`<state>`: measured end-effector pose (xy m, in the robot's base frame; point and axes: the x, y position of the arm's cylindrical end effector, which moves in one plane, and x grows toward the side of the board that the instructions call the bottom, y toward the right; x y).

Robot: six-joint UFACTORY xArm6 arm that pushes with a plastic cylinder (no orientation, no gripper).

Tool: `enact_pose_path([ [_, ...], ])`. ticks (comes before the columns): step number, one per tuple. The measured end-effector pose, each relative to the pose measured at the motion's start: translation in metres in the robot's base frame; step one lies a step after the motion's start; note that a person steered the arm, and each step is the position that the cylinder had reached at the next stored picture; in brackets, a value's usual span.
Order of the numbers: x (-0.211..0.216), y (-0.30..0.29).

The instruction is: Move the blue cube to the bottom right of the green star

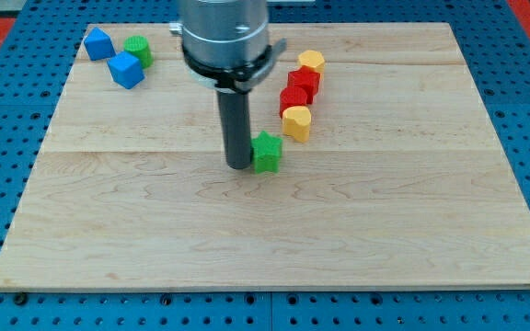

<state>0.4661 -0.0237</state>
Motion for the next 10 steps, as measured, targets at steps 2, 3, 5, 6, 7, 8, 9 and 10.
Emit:
enact_pose_path([
  [2, 0.002, 0.028],
  [3, 0.049, 0.035],
  [5, -0.023, -0.177],
  [6, -0.049, -0.189],
  [7, -0.056, -0.189],
  [8, -0.058, -0.189],
  [9, -0.058, -0.189],
  [10, -0.081, -0.189],
])
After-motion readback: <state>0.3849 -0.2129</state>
